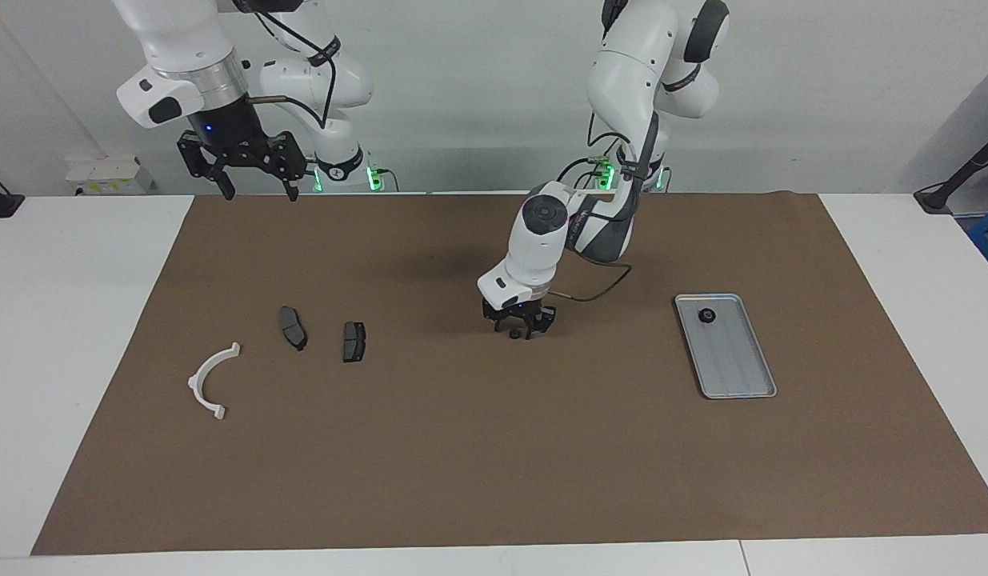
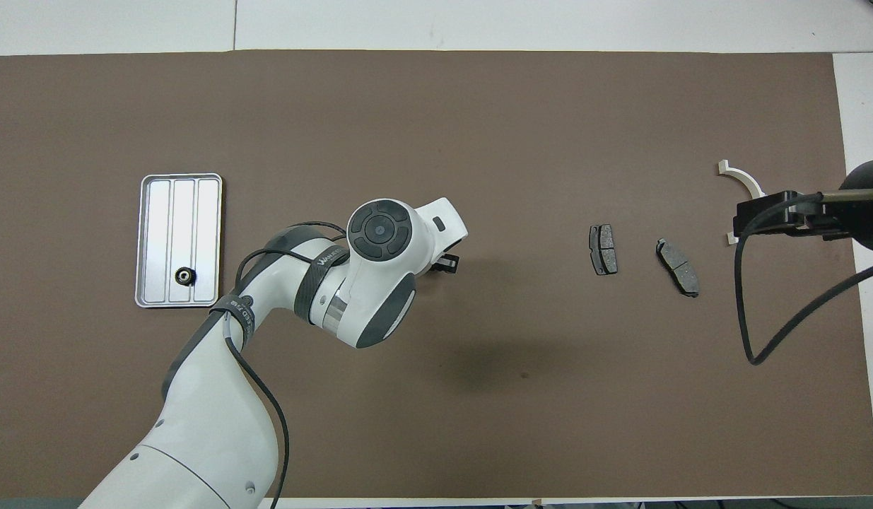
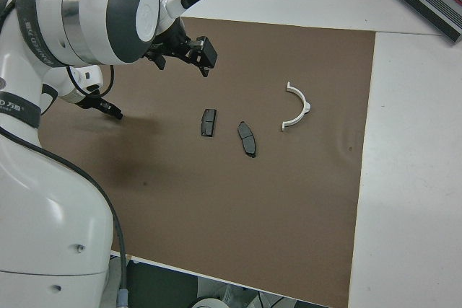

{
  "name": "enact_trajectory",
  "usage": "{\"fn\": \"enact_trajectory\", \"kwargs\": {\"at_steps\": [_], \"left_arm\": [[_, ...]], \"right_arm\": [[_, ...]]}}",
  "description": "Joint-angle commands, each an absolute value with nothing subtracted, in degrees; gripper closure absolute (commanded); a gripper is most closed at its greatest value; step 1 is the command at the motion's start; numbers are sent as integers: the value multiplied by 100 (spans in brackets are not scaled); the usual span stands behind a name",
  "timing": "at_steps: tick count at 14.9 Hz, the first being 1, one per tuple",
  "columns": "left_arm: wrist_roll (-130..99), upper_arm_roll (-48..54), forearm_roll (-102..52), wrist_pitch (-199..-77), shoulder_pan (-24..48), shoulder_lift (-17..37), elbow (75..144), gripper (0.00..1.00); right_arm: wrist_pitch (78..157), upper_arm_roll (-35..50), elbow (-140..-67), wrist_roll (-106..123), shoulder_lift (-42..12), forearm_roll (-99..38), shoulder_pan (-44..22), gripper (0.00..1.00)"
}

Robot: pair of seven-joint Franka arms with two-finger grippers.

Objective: Pick bearing gear from pile to tray
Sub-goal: 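Grasp the second black bearing with the left gripper and lift it, then carry the second bearing to the tray and lower it in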

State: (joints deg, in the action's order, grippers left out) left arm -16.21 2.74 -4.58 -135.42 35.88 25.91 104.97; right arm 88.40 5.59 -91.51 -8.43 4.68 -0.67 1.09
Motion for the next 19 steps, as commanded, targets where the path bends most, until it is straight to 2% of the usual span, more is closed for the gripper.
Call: {"fn": "enact_trajectory", "kwargs": {"at_steps": [1,2,5,8,11,14,16,19], "left_arm": [[-1670,176,-492,-13491,3709,2610,10503,31],[-1661,176,-492,-13491,3700,2610,10503,38],[-1670,176,-492,-13465,3700,2602,10494,75],[-1670,176,-492,-13404,3691,2584,10494,100],[-1365,88,-492,-12687,3220,2120,10398,100],[-75,70,-492,-11228,2210,1233,10292,100],[1101,62,-492,-10681,1305,810,10266,100],[2440,70,-405,-10581,301,773,10169,100]], "right_arm": [[8851,562,-9246,-861,545,52,114,0],[8851,571,-9263,-861,554,61,106,0],[8851,562,-9264,-861,554,62,114,0],[8851,571,-9255,-861,554,62,123,0],[8851,571,-9255,-861,545,53,114,0],[8859,571,-9255,-870,554,0,158,0],[8859,571,-9255,-879,554,-9,158,0],[8851,571,-9255,-879,562,-18,141,0]]}}
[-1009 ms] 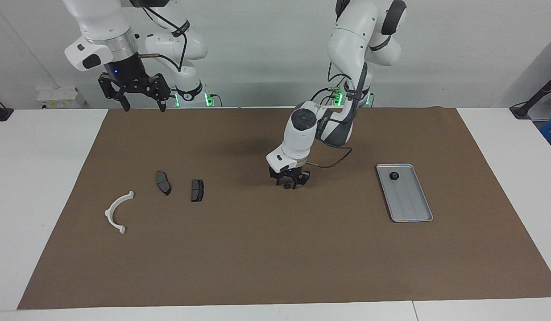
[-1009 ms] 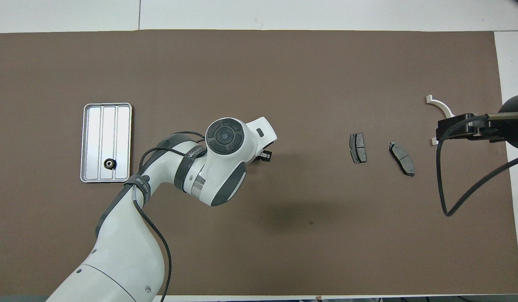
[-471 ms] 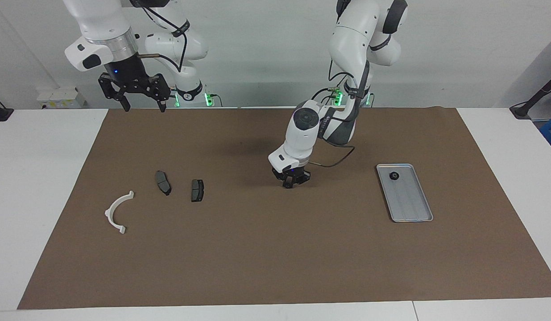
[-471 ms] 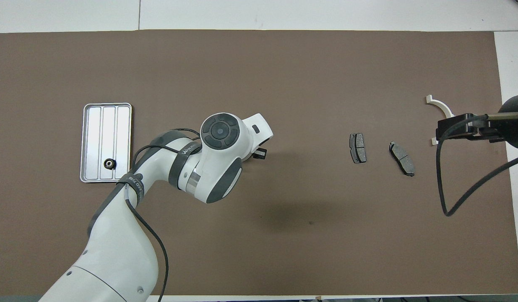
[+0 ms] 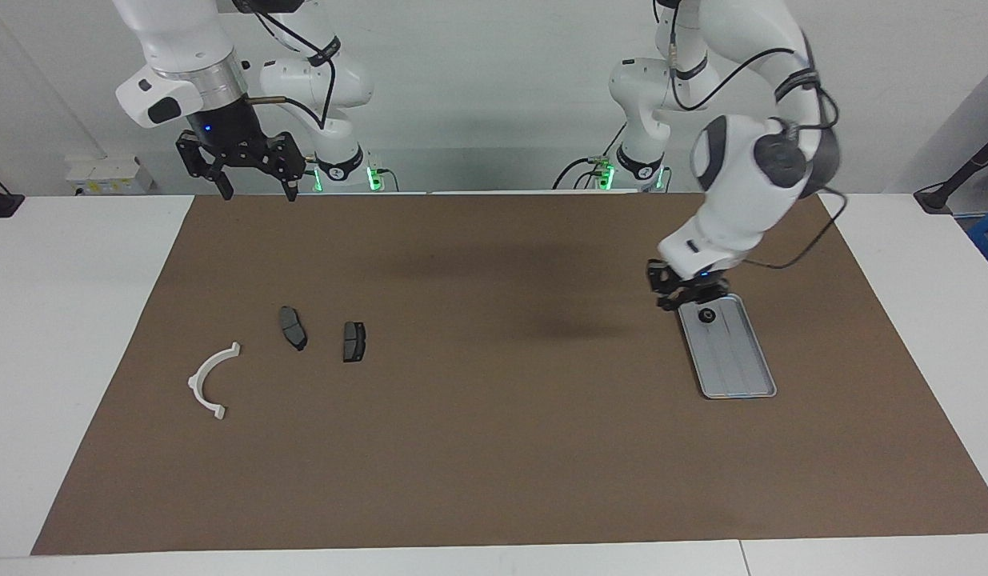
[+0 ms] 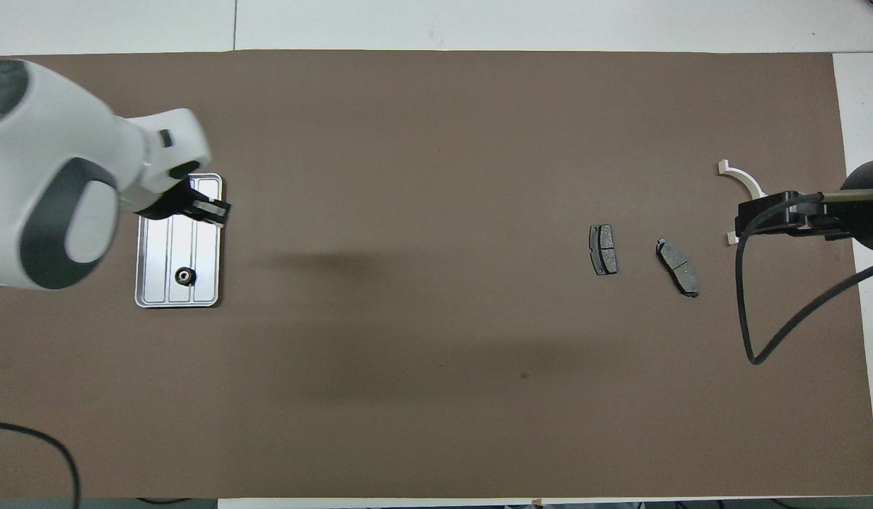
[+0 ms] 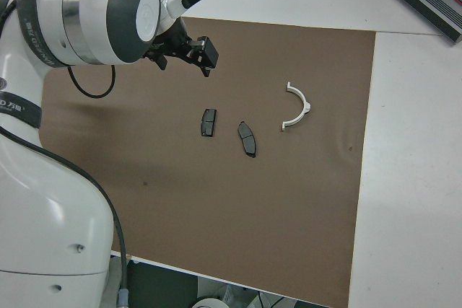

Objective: Pick bearing gear from pile to tray
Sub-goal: 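Carry the second bearing to the tray and lower it in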

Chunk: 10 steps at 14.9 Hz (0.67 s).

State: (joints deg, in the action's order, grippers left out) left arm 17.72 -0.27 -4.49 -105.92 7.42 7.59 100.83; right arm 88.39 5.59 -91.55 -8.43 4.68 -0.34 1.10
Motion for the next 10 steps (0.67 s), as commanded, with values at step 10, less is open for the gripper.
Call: {"fn": "enact_trajectory", "kwargs": {"at_steps": [10], "left_arm": [[2241,79,53,-12857,290,1308,11083,100]], "right_arm": [[8851,580,-9255,-879,571,-44,141,0]]}}
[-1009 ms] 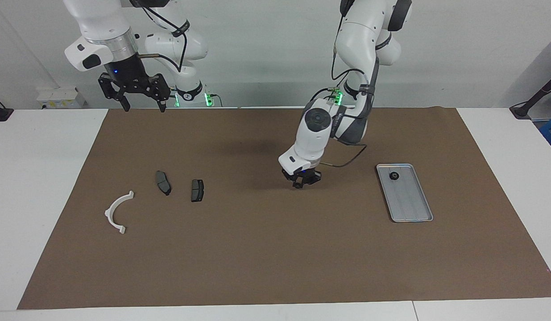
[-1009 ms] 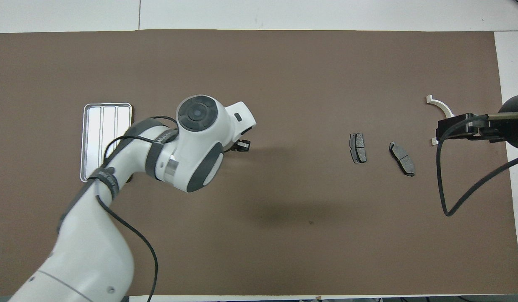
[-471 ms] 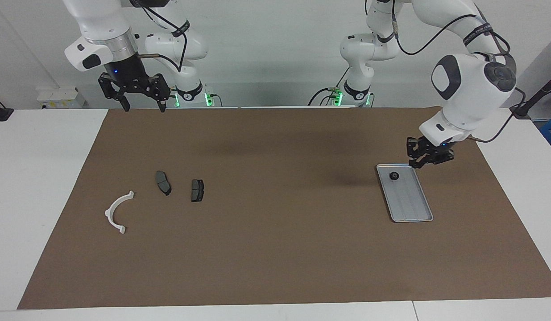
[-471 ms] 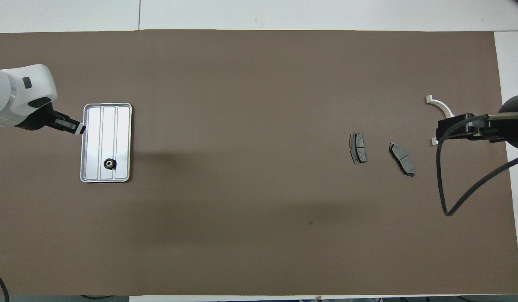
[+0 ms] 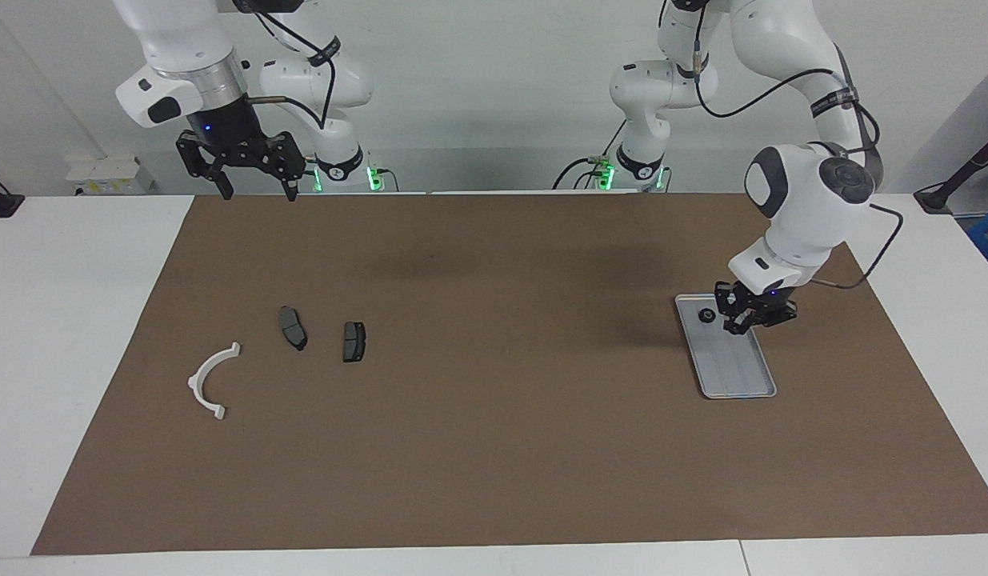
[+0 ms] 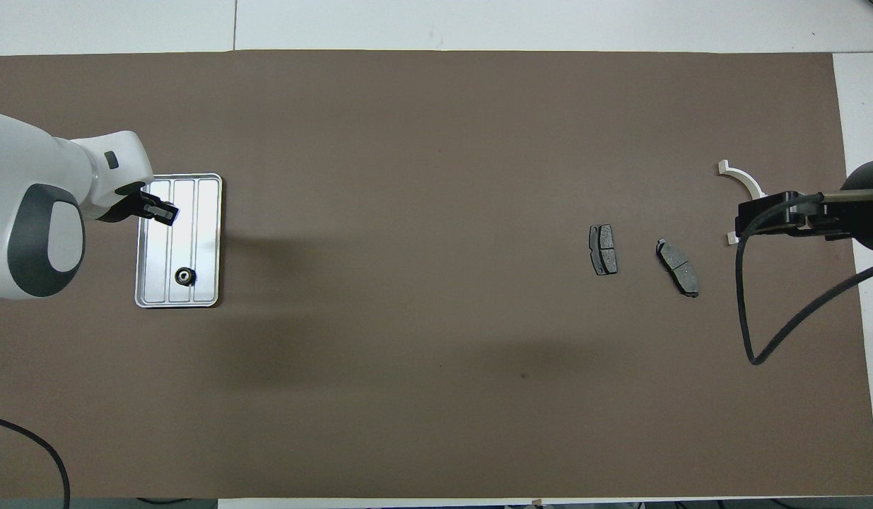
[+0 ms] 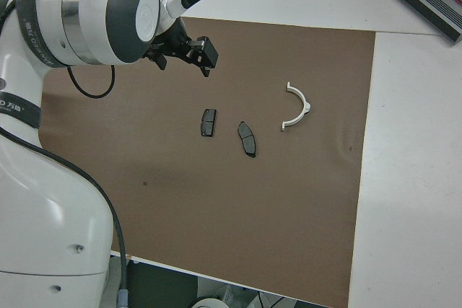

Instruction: Pick bearing gear from pile to tray

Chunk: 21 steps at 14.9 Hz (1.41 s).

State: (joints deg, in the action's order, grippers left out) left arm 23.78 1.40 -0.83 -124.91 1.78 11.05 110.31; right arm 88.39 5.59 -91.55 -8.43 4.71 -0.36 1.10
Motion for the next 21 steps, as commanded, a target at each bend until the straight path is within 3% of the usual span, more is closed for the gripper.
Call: {"fn": "enact_trajectory", "kwargs": {"at_steps": [1,6,21], "left_arm": [[2233,79,53,-13050,299,1440,11083,100],[2302,79,70,-13737,281,1933,11127,100],[3479,70,229,-14466,-70,1969,11540,100]], "right_arm": [[8851,580,-9255,-879,571,-44,141,0],[8851,580,-9255,-879,571,-44,141,0],[8833,589,-9255,-879,580,-44,97,0]]}}
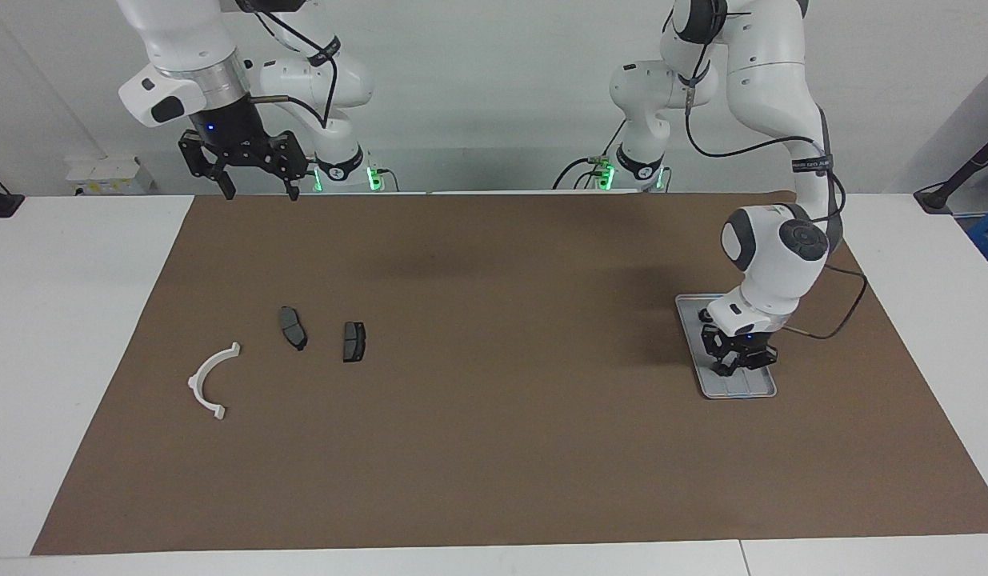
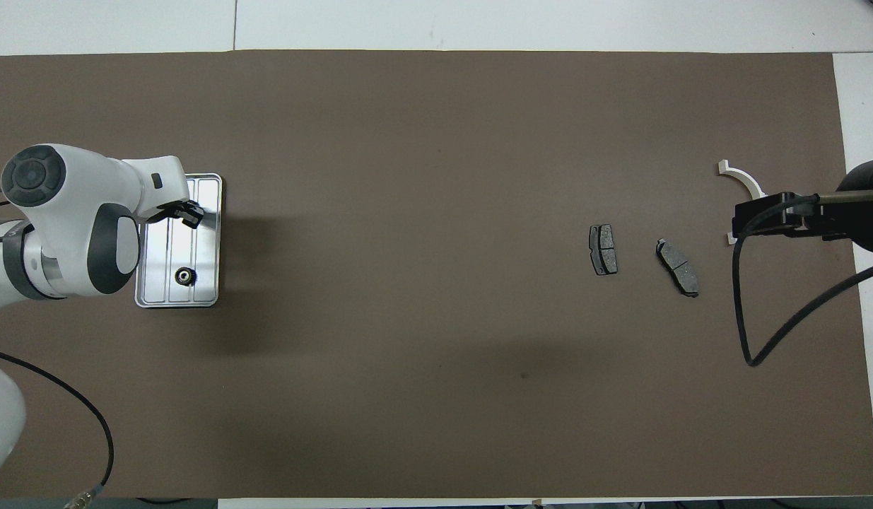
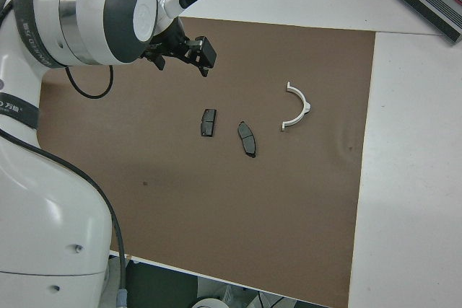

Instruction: Pick bearing gear from pile to tray

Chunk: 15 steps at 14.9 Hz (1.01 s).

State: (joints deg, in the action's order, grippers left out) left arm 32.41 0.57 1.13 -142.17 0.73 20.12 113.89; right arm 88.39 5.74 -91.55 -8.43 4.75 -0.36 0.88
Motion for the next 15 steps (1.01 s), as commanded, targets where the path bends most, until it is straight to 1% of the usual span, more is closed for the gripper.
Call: {"fn": "enact_trajectory", "kwargs": {"at_steps": [1,5,6,7,9,10,11,13,15], "left_arm": [[3489,70,229,-14484,-96,1977,11540,100],[3498,70,229,-14572,-97,1969,11636,100],[3489,70,229,-14607,-97,1969,11663,69],[3463,79,229,-14607,-88,1969,11672,49],[3402,79,220,-14546,-79,1951,11663,29],[3367,97,159,-14372,-97,1916,11637,21],[3262,114,71,-13918,-97,1803,11585,19],[2885,106,-315,-12925,-1,1155,11418,18],[2149,114,-588,-11871,-17,600,10998,18]], "right_arm": [[8833,589,-9255,-879,580,-44,97,0],[8833,598,-9246,-879,615,-53,97,0],[8833,598,-9255,-879,624,-53,97,0],[8824,598,-9255,-879,633,-53,97,0],[8824,589,-9255,-879,633,-53,123,0],[8816,589,-9255,-879,633,-53,132,0],[8807,589,-9246,-879,633,-53,141,0],[8772,589,-9255,-879,633,-53,141,0],[8745,580,-9246,-879,650,-53,158,0]]}}
